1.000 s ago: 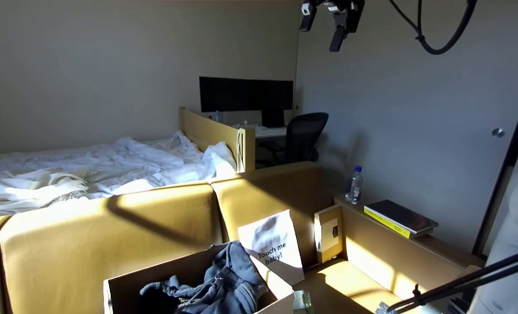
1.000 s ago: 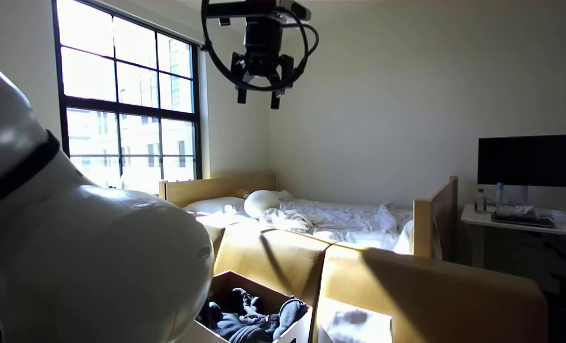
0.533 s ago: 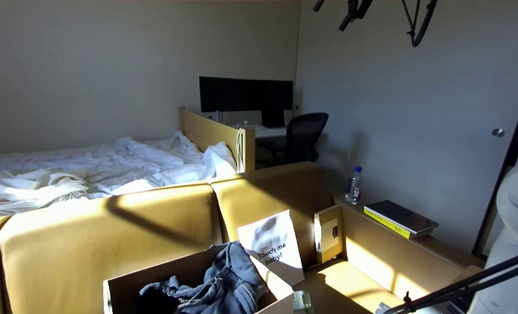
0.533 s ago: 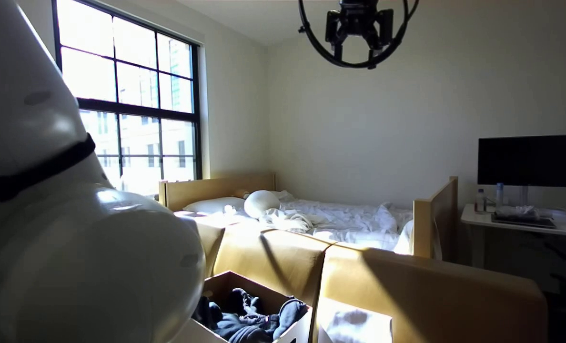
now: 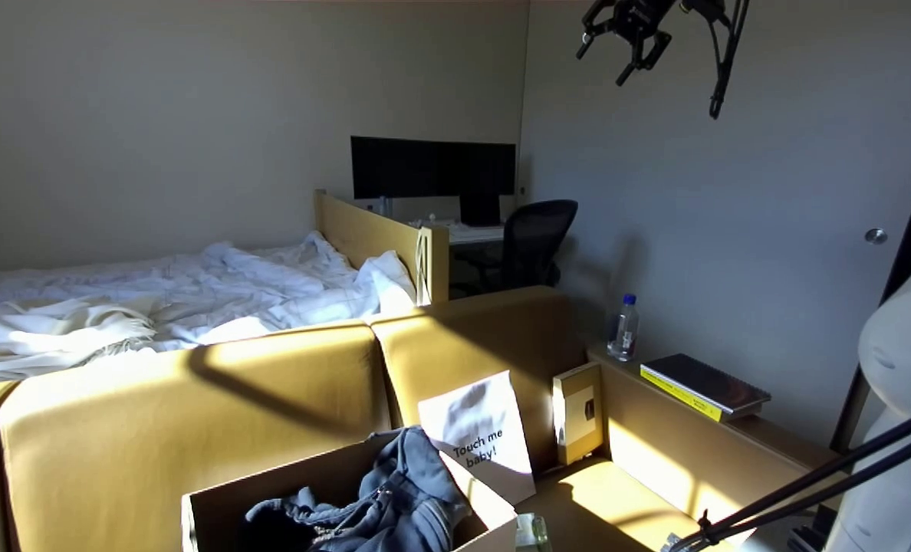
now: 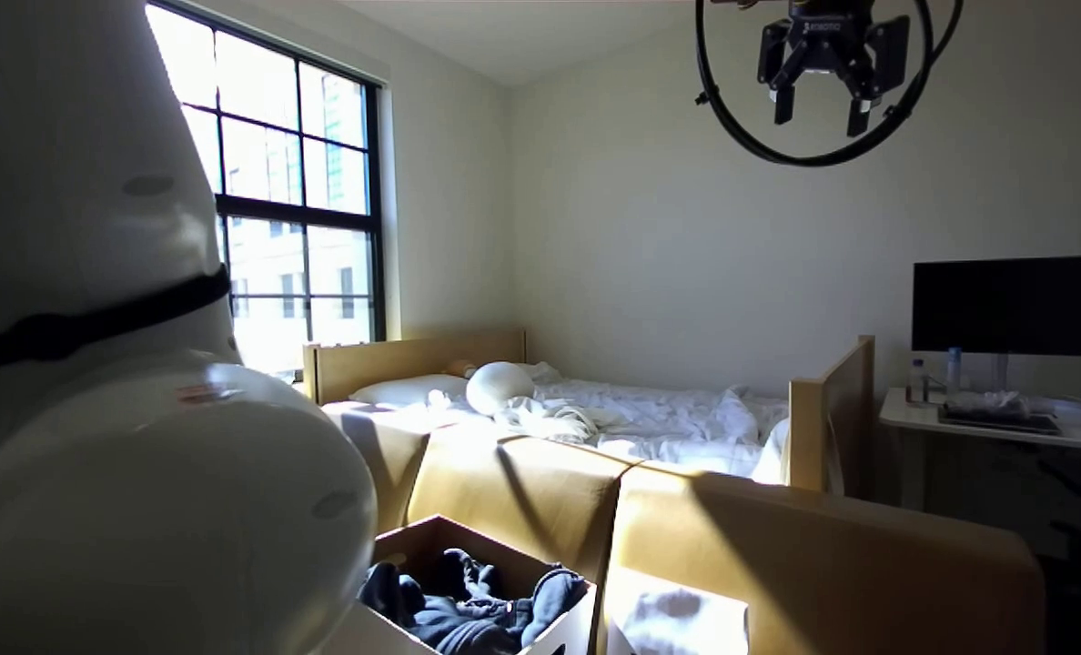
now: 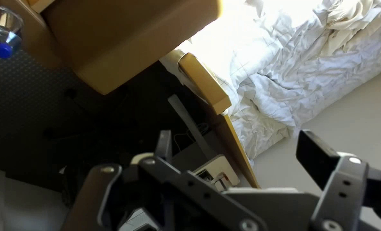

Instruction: Put the bottle and the white paper bag in the box, respectively

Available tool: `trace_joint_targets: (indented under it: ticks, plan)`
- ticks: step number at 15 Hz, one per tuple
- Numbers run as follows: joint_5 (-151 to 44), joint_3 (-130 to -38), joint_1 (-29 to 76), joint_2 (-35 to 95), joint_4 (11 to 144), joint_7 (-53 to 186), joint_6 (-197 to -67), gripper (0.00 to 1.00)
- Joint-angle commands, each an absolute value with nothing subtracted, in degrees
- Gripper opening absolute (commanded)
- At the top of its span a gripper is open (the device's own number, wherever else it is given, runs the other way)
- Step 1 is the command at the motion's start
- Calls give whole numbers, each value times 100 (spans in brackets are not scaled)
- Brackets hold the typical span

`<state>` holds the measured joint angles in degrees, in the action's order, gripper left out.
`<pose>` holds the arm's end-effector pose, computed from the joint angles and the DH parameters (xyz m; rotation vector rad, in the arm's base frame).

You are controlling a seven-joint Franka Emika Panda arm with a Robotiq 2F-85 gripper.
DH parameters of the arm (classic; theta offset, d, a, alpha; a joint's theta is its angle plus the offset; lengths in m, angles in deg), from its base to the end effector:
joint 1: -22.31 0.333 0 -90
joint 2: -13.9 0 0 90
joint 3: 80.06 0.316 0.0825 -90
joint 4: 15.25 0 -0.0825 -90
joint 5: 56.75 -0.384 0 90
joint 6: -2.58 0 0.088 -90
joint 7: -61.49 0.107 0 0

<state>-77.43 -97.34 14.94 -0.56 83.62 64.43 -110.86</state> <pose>0.4607 -0.2140 0.7273 -2.5970 0.7359 -0.7839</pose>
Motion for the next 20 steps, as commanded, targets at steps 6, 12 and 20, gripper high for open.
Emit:
trace_joint_targets:
  ticks: [6, 12, 20]
  plan:
    - [-8119, -9821, 1375, 557, 7906, 6560, -11079, 100]
    - [-8762, -10070, 816, 2130, 7319, 6683, -12401, 100]
    - [-8467, -9862, 274, 2864, 7022, 7031, -12149, 100]
